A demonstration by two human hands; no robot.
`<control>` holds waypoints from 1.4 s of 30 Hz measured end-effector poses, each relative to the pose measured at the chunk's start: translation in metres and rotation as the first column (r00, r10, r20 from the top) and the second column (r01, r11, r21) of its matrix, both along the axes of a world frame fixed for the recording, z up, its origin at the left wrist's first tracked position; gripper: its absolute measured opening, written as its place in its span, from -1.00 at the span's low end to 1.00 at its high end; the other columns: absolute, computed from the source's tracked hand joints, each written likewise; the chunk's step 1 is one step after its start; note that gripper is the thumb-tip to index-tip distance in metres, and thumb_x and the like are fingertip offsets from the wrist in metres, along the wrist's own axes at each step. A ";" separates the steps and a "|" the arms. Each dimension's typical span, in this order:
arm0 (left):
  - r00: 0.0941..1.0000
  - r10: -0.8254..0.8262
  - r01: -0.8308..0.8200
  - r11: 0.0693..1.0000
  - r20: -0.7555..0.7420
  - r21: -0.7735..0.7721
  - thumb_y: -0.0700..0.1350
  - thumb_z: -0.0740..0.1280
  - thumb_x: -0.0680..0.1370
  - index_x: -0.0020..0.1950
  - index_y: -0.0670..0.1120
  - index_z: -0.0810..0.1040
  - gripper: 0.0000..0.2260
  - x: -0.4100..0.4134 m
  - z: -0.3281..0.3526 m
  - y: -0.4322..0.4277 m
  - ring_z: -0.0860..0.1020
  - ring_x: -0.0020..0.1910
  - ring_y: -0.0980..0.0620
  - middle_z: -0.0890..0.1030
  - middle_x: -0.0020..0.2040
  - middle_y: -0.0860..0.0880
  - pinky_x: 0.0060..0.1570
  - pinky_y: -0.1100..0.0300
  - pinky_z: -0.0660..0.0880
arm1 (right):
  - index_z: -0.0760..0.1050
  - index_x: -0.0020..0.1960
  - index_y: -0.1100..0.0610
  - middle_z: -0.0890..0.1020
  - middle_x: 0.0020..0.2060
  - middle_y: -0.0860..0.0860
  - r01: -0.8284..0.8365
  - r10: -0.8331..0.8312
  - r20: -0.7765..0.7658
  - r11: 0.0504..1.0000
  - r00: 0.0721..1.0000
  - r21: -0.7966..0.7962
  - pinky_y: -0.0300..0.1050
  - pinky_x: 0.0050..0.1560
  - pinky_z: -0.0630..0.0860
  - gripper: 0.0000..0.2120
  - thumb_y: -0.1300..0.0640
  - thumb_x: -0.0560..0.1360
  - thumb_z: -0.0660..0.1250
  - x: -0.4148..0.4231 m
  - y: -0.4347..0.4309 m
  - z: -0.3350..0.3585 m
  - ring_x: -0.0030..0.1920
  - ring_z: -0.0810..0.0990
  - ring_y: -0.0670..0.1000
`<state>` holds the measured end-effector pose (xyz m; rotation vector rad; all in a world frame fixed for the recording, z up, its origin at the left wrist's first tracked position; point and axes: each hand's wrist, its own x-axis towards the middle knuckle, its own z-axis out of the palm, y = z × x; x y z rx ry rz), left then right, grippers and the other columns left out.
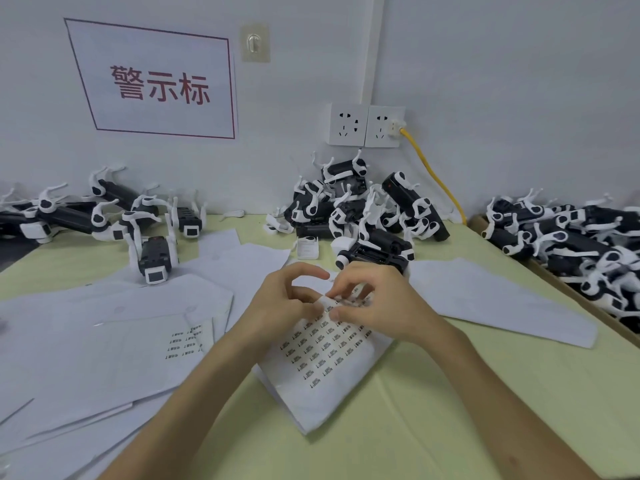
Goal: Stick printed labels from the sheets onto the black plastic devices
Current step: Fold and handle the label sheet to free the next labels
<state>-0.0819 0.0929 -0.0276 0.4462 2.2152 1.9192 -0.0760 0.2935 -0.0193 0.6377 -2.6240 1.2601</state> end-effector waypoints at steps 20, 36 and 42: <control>0.946 0.100 -0.161 0.971 0.308 0.178 -0.23 0.51 0.50 0.13 -0.06 0.64 -0.76 0.002 0.002 0.001 0.68 -0.37 -0.06 0.71 -0.25 -0.19 -0.43 0.22 0.54 | 0.74 -0.13 0.15 0.73 -0.19 -0.03 -0.003 -0.001 -0.046 0.996 0.999 -0.094 -0.21 -0.08 0.60 -0.91 0.27 0.38 0.60 0.005 -0.005 0.001 -0.16 0.70 -0.06; 0.947 0.187 -0.232 0.961 0.261 0.151 -0.26 0.52 0.47 0.06 -0.07 0.69 -0.80 0.003 -0.003 0.006 0.68 -0.29 -0.07 0.72 -0.20 -0.19 -0.32 0.19 0.56 | 0.65 -0.19 0.07 0.66 -0.24 -0.15 -0.036 0.047 -0.210 0.998 0.977 0.059 -0.38 -0.22 0.49 -0.89 0.24 0.44 0.51 0.001 -0.007 -0.006 -0.17 0.66 -0.08; 0.943 0.215 -0.263 0.949 0.255 0.173 -0.25 0.52 0.47 0.05 -0.05 0.69 -0.81 0.003 0.000 0.005 0.68 -0.34 -0.02 0.72 -0.24 -0.13 -0.40 0.24 0.55 | 0.71 -0.06 0.00 0.71 -0.20 -0.14 -0.013 0.009 -0.055 0.998 0.998 -0.061 -0.35 -0.16 0.53 -0.88 0.19 0.45 0.54 0.002 -0.005 -0.003 -0.16 0.69 -0.15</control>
